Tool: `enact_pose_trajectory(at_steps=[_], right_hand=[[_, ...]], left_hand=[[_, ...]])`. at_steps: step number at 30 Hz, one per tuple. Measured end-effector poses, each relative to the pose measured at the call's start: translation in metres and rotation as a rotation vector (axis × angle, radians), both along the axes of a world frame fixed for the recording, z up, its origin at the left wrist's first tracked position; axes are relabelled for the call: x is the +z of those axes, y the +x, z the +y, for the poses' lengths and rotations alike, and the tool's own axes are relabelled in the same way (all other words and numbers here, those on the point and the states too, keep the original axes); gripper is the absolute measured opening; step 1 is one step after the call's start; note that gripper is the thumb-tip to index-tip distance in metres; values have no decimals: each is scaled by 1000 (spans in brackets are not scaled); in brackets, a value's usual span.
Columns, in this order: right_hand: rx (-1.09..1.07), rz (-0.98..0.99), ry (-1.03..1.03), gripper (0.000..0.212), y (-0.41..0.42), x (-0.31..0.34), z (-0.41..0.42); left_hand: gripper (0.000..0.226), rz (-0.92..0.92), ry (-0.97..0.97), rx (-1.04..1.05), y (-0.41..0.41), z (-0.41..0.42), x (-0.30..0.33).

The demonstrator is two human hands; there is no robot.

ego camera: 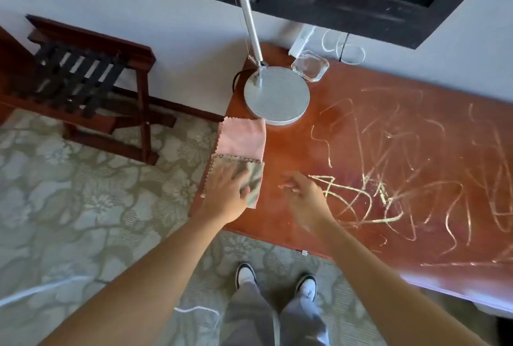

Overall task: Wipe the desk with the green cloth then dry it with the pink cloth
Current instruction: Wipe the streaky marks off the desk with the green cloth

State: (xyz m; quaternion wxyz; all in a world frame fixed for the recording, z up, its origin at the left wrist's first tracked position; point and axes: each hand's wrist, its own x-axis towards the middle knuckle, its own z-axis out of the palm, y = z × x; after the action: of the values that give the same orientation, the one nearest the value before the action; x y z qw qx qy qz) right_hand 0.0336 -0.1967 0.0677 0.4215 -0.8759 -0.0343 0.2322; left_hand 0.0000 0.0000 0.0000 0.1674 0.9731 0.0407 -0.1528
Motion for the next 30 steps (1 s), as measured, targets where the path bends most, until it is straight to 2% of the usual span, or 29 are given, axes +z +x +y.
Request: enact_pose_trajectory(at_steps=[3, 13, 16, 20, 26, 28, 30], right_hand=[[1, 11, -34, 38, -3, -10, -8], [-48, 50, -66, 34, -13, -29, -37], [-61, 61, -86, 39, -19, -33, -50], [-99, 70, -117, 39, -25, -36, -71], [-97, -104, -242, 31, -25, -44, -83], [-90, -180, -298, 33, -24, -48, -79], [-35, -296, -317, 34, -23, -51, -71]], left_hand=[[51, 26, 137, -12, -8, -7, -14], [53, 63, 125, 83, -32, -45, -40], [53, 39, 82, 98, -34, -65, -38], [55, 76, 90, 33, -33, -103, -36], [63, 164, -32, -52, -27, -182, -16], [66, 209, -94, -62, -23, -190, -8], [62, 168, -106, -103, -22, -175, -3]])
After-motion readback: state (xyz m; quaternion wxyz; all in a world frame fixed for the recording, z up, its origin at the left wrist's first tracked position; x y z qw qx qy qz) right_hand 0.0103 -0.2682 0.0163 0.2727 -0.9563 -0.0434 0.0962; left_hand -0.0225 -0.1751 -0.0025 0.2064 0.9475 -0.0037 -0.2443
